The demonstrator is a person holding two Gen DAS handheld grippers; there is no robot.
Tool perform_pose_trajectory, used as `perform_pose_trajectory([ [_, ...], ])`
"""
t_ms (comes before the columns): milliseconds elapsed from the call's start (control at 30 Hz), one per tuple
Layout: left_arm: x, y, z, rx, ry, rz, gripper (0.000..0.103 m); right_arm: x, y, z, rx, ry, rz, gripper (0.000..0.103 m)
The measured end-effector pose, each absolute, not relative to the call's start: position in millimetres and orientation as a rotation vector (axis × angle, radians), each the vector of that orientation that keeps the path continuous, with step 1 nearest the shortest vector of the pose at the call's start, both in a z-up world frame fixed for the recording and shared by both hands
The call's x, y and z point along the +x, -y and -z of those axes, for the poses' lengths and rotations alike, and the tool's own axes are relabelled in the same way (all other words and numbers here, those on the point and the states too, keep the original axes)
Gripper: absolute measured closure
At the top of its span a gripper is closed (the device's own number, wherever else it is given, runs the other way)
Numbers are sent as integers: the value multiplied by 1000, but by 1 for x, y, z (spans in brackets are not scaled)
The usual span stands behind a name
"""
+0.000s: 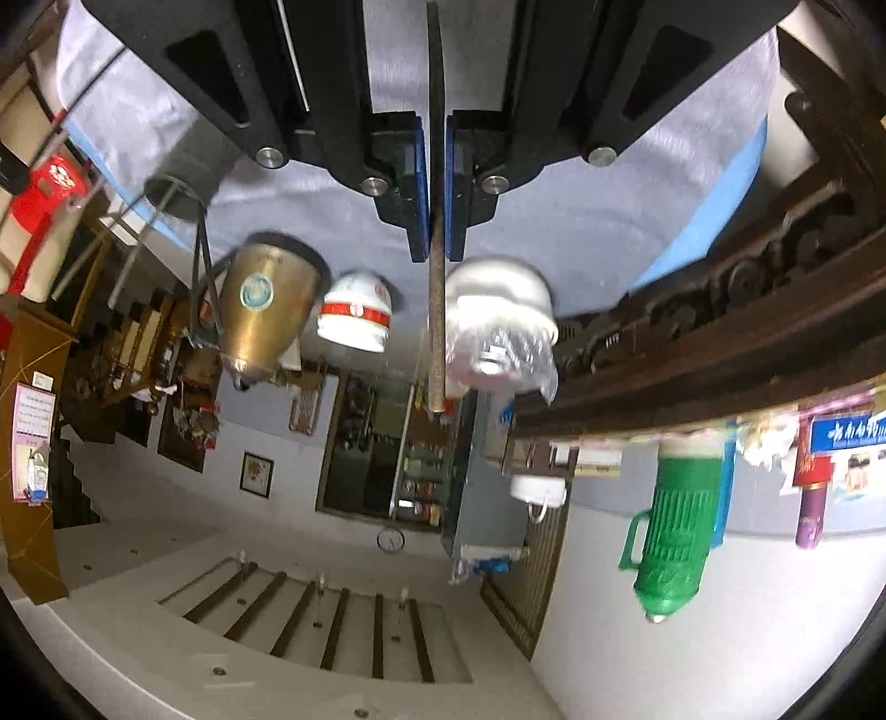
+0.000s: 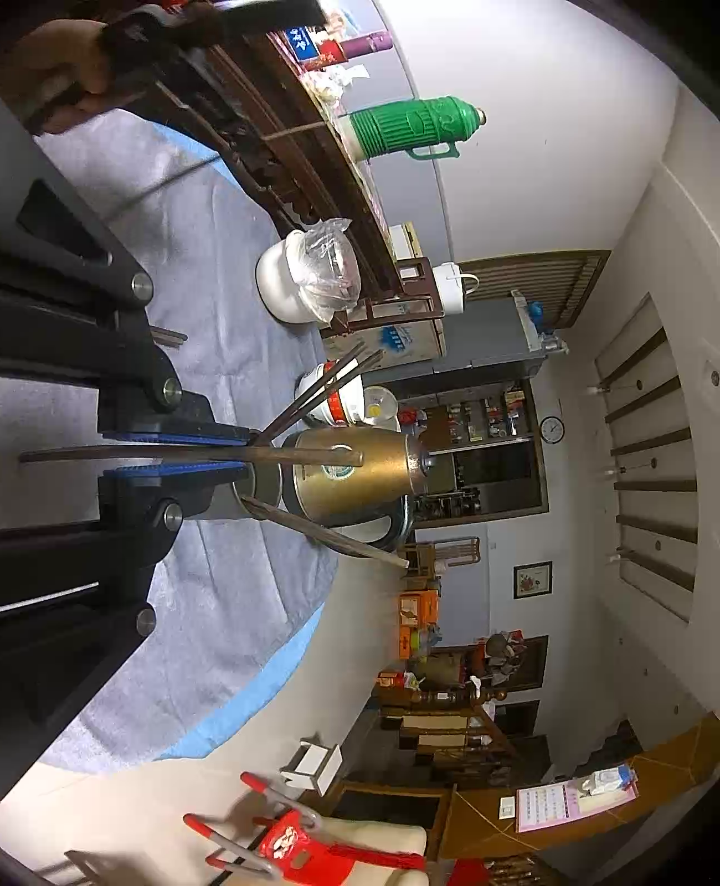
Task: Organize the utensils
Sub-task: 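Lift the chopstick with the right tool and carry it over the grey holder, then lower the chopstick into the grey holder and open the right tool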
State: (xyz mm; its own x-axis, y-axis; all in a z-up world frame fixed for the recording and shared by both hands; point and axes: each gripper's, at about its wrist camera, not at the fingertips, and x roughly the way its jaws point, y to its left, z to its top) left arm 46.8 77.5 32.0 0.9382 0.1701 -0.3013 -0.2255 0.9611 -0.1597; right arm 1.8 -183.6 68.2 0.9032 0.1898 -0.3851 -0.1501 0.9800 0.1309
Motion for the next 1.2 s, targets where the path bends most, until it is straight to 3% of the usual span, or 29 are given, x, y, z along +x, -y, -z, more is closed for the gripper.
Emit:
perform_pose_trajectory([
  [867, -21, -90, -19, -286, -384, -105, 98, -15, 196, -70, 117, -422, -186, 97],
  [1200, -32, -91, -47, -345, -339, -45, 98, -23, 212, -87, 181, -385, -190, 97],
])
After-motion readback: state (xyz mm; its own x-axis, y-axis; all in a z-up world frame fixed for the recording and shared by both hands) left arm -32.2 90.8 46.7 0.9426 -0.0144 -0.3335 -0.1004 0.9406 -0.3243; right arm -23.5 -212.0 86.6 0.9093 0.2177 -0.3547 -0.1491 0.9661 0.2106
